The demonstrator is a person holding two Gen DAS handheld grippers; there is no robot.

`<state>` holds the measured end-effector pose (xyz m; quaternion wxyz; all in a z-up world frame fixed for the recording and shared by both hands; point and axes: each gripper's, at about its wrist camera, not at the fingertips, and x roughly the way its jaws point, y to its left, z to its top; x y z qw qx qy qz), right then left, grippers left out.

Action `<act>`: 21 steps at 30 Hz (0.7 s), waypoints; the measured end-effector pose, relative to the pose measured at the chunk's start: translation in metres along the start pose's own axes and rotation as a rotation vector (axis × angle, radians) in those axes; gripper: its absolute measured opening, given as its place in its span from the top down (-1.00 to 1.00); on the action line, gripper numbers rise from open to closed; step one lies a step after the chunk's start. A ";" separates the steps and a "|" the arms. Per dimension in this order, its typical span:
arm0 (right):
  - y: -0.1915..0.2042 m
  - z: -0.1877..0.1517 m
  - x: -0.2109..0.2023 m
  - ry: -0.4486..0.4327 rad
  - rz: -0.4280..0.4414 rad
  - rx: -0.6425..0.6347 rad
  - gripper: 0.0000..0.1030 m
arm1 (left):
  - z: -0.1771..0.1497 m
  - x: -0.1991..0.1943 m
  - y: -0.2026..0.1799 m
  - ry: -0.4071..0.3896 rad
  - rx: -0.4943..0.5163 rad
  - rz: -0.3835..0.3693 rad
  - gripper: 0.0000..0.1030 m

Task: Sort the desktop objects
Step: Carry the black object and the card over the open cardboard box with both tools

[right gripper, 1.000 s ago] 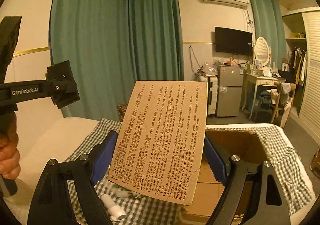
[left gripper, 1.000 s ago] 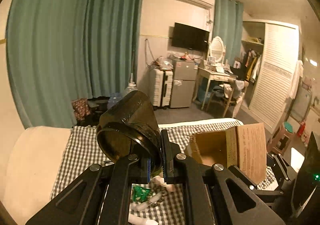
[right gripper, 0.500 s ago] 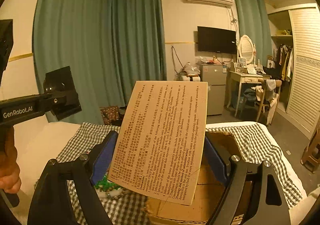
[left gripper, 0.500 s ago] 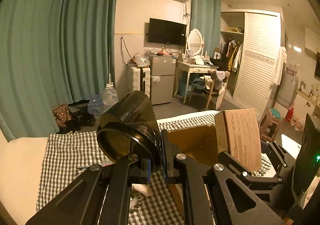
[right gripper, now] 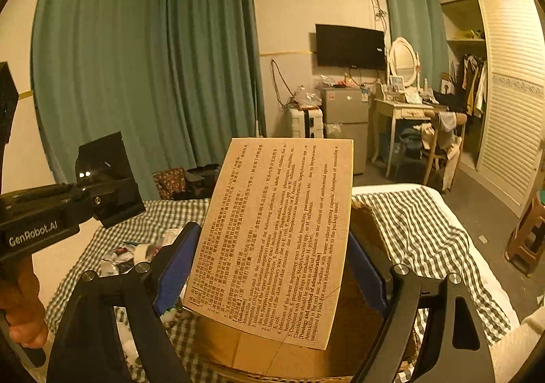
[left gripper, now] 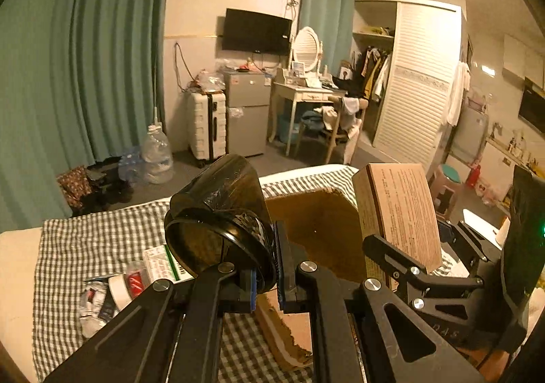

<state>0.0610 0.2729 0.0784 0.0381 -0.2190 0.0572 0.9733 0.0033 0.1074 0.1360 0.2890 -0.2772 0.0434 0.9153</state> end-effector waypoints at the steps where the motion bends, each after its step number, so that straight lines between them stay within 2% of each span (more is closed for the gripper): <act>1: -0.003 -0.002 0.001 0.007 0.000 0.006 -0.62 | 0.000 0.002 -0.001 0.001 0.000 -0.007 0.86; 6: -0.018 -0.010 0.014 0.043 -0.013 0.020 -0.62 | -0.002 0.020 -0.010 0.025 0.023 -0.027 0.86; 8: -0.022 -0.013 0.018 0.053 -0.016 0.020 -0.56 | -0.004 0.028 -0.014 0.038 0.027 -0.034 0.86; 9: -0.023 -0.014 0.020 0.058 -0.021 0.018 -0.25 | -0.005 0.032 -0.016 0.045 0.028 -0.036 0.86; 10: -0.025 -0.016 0.024 0.075 -0.033 0.011 -0.03 | -0.005 0.034 -0.017 0.053 0.029 -0.039 0.86; 11: -0.024 -0.017 0.027 0.087 -0.039 0.008 -0.01 | -0.008 0.041 -0.018 0.064 0.029 -0.042 0.86; 12: -0.026 -0.019 0.032 0.106 -0.043 0.007 0.11 | -0.010 0.045 -0.019 0.074 0.027 -0.045 0.86; 13: -0.028 -0.022 0.038 0.134 -0.038 0.008 0.39 | -0.011 0.050 -0.020 0.085 0.024 -0.049 0.86; 14: -0.030 -0.026 0.045 0.165 -0.033 0.011 0.47 | -0.013 0.055 -0.022 0.098 0.024 -0.053 0.86; 21: -0.047 -0.038 0.060 0.229 -0.053 0.054 0.48 | -0.029 0.091 -0.034 0.167 0.038 -0.083 0.86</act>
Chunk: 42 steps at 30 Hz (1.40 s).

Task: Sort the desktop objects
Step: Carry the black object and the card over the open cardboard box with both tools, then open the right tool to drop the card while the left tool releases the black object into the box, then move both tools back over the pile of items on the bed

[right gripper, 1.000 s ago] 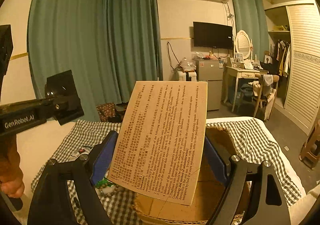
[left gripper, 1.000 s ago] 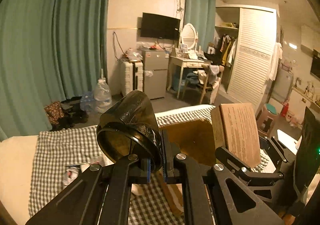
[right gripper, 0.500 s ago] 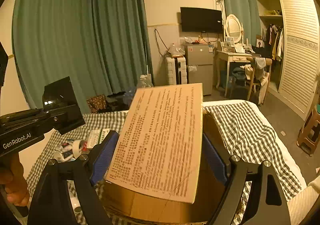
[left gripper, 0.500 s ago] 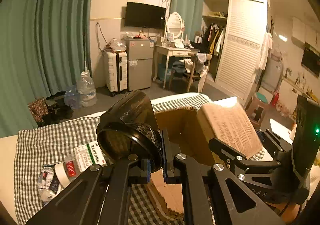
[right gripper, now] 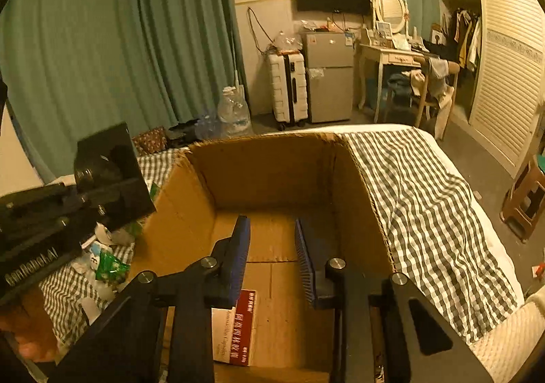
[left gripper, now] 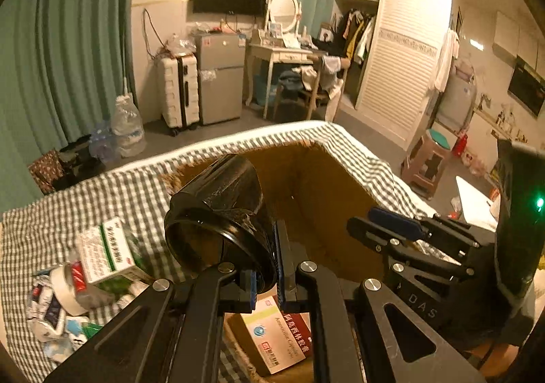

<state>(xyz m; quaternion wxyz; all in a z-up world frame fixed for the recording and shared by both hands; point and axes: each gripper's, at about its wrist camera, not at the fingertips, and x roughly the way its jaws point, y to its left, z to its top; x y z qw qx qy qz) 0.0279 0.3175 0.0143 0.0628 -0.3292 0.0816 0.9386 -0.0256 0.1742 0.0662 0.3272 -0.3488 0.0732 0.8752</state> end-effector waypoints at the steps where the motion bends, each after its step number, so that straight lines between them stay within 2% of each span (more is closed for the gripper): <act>1: -0.002 -0.001 0.002 0.009 -0.002 0.003 0.48 | 0.000 0.006 -0.001 0.015 0.002 -0.007 0.86; 12: -0.026 -0.012 0.035 0.125 -0.019 0.053 0.48 | -0.022 0.067 -0.010 0.182 -0.006 -0.035 0.84; 15: -0.028 -0.012 0.031 0.107 -0.024 0.064 0.48 | -0.022 0.068 -0.010 0.187 -0.011 -0.021 0.71; 16: -0.027 -0.011 0.028 0.096 -0.025 0.066 0.48 | -0.022 0.065 -0.010 0.181 -0.014 -0.013 0.56; 17: -0.023 -0.011 0.023 0.086 -0.027 0.063 0.48 | -0.020 0.063 -0.009 0.175 -0.021 -0.012 0.35; 19: -0.020 -0.009 0.016 0.061 -0.034 0.059 0.47 | -0.018 0.055 -0.009 0.151 -0.033 -0.002 0.09; 20: -0.020 -0.007 0.012 0.045 -0.035 0.060 0.46 | -0.016 0.050 -0.008 0.134 -0.036 0.005 0.04; 22: -0.018 -0.002 0.003 0.009 -0.038 0.061 0.38 | -0.012 0.038 -0.006 0.101 -0.036 0.015 0.04; 30: 0.007 0.016 -0.041 -0.120 -0.069 0.008 0.37 | 0.004 -0.018 0.011 -0.001 -0.074 0.042 0.03; 37: 0.037 0.028 -0.076 -0.216 -0.084 -0.042 0.20 | 0.011 -0.080 0.024 -0.115 -0.081 0.097 -0.10; 42: 0.061 0.032 -0.102 -0.277 -0.101 -0.070 0.16 | 0.008 -0.127 0.038 -0.216 -0.073 0.142 -0.21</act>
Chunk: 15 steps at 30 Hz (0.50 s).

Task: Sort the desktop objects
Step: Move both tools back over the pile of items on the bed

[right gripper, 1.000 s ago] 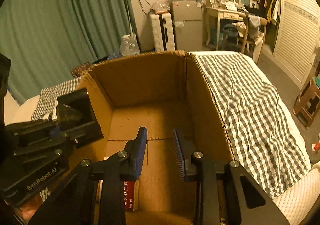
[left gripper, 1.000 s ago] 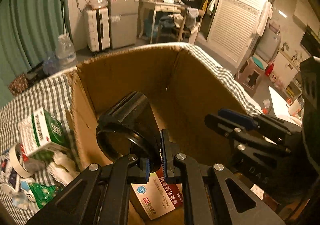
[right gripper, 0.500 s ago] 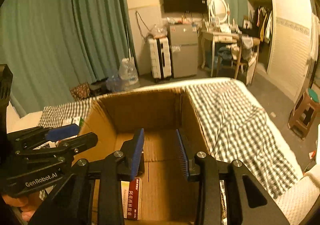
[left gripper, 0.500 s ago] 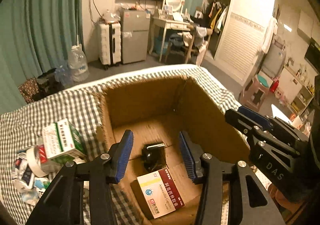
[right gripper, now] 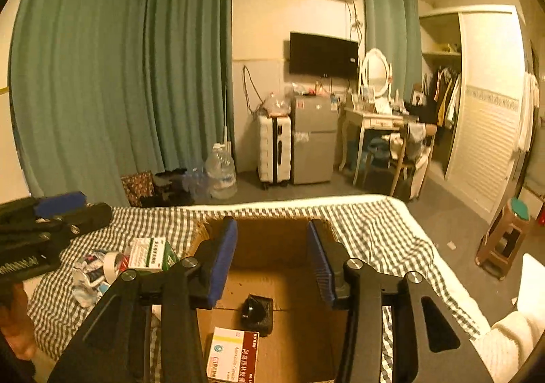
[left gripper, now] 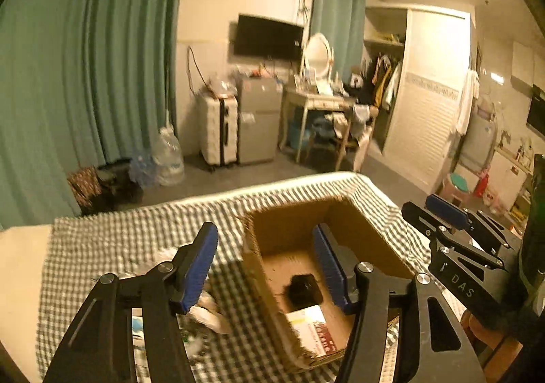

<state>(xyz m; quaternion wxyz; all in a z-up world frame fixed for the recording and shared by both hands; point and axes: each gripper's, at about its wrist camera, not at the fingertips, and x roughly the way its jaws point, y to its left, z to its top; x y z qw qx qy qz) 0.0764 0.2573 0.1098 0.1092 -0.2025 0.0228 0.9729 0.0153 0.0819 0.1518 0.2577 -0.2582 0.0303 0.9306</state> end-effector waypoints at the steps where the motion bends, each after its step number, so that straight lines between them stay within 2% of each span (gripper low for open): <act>1: 0.003 0.002 -0.004 -0.009 -0.002 -0.002 0.14 | 0.001 -0.007 0.004 -0.014 0.001 0.005 -0.23; 4: 0.016 0.007 -0.018 -0.043 0.005 -0.012 0.01 | 0.002 -0.028 0.017 -0.057 0.005 0.025 -0.34; 10: 0.050 0.016 -0.040 -0.092 0.054 -0.033 -0.09 | -0.004 -0.066 0.048 -0.140 -0.022 0.064 -0.60; 15: 0.075 0.016 -0.056 -0.134 0.077 -0.065 -0.25 | -0.010 -0.086 0.077 -0.165 -0.059 0.114 -0.66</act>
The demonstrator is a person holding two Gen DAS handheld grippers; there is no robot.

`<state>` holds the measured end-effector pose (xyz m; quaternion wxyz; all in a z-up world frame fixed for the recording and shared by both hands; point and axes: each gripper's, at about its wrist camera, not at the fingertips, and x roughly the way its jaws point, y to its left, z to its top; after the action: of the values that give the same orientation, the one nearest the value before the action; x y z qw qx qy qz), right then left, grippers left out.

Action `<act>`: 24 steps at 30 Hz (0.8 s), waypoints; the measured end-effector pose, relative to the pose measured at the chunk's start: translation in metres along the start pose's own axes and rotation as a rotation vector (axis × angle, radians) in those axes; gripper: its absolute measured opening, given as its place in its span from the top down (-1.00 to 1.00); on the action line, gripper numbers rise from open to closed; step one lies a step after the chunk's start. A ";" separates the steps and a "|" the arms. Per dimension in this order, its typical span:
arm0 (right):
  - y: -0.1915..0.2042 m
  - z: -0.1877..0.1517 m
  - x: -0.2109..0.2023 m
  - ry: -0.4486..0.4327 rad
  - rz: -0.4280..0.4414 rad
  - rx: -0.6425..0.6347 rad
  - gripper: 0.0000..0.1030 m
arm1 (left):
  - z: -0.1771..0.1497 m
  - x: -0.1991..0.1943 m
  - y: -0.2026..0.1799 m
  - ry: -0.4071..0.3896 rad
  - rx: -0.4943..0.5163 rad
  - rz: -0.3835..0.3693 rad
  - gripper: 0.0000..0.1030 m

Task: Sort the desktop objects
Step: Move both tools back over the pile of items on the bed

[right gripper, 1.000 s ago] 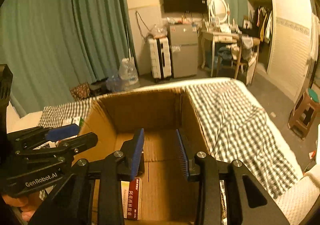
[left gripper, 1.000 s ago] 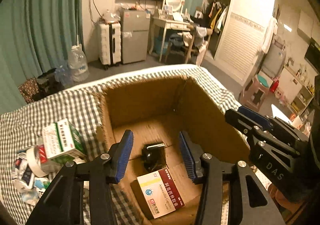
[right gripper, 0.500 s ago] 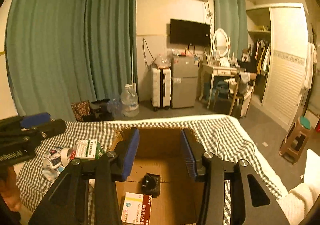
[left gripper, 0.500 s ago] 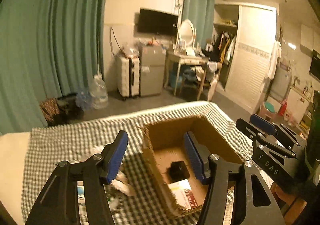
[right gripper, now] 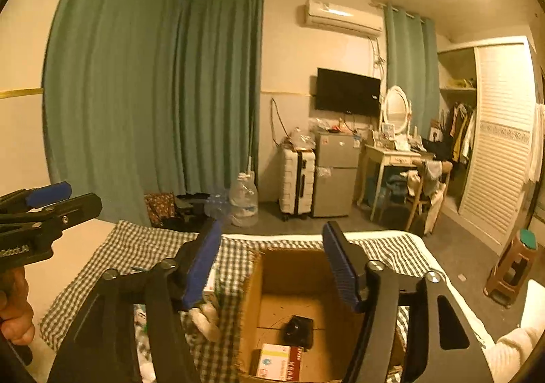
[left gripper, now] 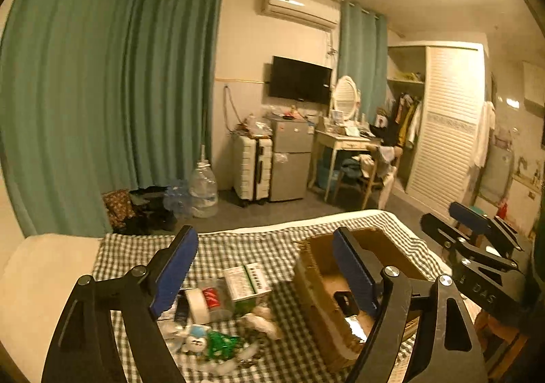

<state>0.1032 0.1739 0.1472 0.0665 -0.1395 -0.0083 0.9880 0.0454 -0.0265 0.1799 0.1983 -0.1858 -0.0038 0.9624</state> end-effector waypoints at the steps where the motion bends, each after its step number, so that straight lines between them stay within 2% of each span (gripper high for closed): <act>1: 0.005 0.001 -0.002 -0.007 0.007 -0.005 -0.27 | -0.001 -0.003 0.006 -0.003 -0.011 0.009 -0.69; 8: 0.038 -0.002 -0.011 -0.023 0.053 -0.033 -0.42 | -0.006 -0.018 0.056 -0.014 -0.082 0.088 -0.82; 15: 0.059 -0.004 -0.005 -0.012 0.098 -0.048 -0.60 | -0.024 -0.017 0.101 0.004 -0.125 0.167 -0.82; 21: 0.072 -0.009 0.004 0.021 0.146 -0.059 -0.63 | -0.039 -0.006 0.125 0.044 -0.099 0.235 -0.87; 24: 0.079 -0.014 0.006 0.031 0.164 -0.066 -0.63 | -0.046 -0.002 0.133 0.059 -0.099 0.246 -0.89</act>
<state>0.0910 0.0963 0.1291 -0.0192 -0.1569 -0.0282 0.9870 0.0129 -0.1532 0.1267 0.0692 -0.2226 -0.0226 0.9722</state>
